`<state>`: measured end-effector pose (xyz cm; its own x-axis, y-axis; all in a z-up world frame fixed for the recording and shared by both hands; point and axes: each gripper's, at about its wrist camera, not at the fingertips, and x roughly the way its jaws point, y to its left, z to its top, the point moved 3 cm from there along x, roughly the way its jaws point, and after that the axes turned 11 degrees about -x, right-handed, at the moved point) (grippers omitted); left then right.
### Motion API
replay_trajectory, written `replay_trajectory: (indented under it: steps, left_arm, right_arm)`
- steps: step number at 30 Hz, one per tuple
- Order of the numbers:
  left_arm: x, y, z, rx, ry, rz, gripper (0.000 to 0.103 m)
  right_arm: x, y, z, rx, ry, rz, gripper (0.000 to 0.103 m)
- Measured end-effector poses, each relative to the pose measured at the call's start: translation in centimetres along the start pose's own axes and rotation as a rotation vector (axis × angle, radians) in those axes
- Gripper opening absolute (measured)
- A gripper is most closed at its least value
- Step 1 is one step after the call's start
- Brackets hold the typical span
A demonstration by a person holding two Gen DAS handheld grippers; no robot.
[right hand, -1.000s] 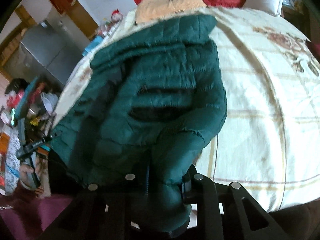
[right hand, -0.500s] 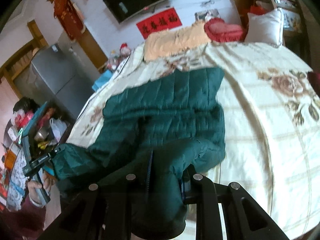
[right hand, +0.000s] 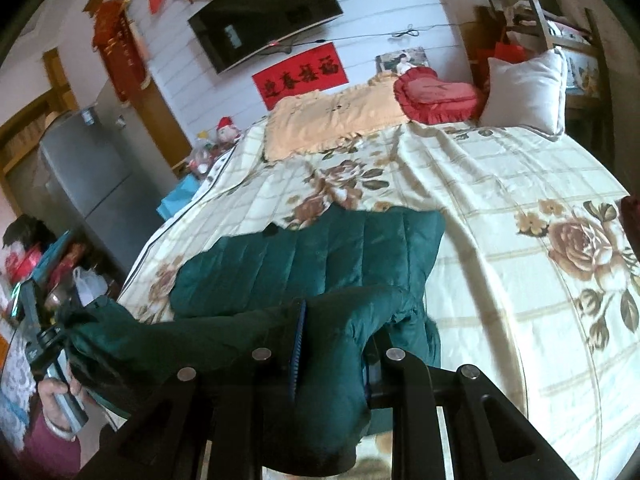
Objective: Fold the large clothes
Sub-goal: 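Lift the hem with both tools and fold it toward the collar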
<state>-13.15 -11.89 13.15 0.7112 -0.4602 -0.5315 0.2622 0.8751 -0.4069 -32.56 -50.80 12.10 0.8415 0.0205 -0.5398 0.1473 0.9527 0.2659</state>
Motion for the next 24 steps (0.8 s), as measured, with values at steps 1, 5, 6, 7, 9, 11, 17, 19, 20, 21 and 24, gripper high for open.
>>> replay_trajectory:
  steps: [1, 5, 6, 7, 9, 11, 17, 19, 20, 21, 24]
  left_arm:
    - [0.8, -0.2, 0.4, -0.001, -0.002, 0.01, 0.015]
    - [3.2, -0.8, 1.5, 0.003, -0.007, 0.049, 0.015]
    - [3.7, -0.9, 1.7, 0.003, -0.006, 0.057, 0.015]
    - [4.2, -1.0, 1.9, 0.005, -0.006, 0.063, 0.015]
    - [5.4, -1.3, 2.5, 0.008, -0.007, 0.081, 0.015]
    - [6.9, -1.4, 3.2, 0.013, -0.006, 0.101, 0.015]
    - [11.2, -1.2, 4.3, 0.012, 0.012, 0.156, 0.015]
    - [12.6, -1.2, 4.4, 0.019, 0.014, 0.173, 0.016]
    - [13.2, -1.2, 4.4, 0.023, 0.017, 0.183, 0.016]
    - [13.9, -1.2, 4.4, 0.027, 0.022, 0.193, 0.016]
    - [15.8, -0.7, 4.3, 0.007, 0.041, 0.198, 0.016]
  right_arm:
    - [0.7, -0.4, 0.6, 0.009, 0.002, -0.006, 0.02]
    - [3.2, -1.2, 2.4, -0.004, 0.022, -0.044, 0.02]
    - [3.8, -1.4, 2.7, -0.004, 0.031, -0.051, 0.02]
    - [4.6, -1.8, 3.1, 0.004, 0.04, -0.059, 0.02]
    - [5.9, -2.5, 3.7, 0.015, 0.052, -0.072, 0.02]
    - [7.2, -3.2, 4.4, 0.027, 0.061, -0.089, 0.02]
    - [11.3, -5.5, 5.5, 0.082, 0.078, -0.128, 0.02]
    - [12.6, -6.0, 5.7, 0.091, 0.081, -0.14, 0.02]
    - [13.1, -6.2, 5.7, 0.09, 0.081, -0.147, 0.02]
    - [13.9, -6.4, 5.7, 0.087, 0.082, -0.158, 0.02]
    - [16.0, -7.3, 5.3, 0.117, 0.095, -0.172, 0.02]
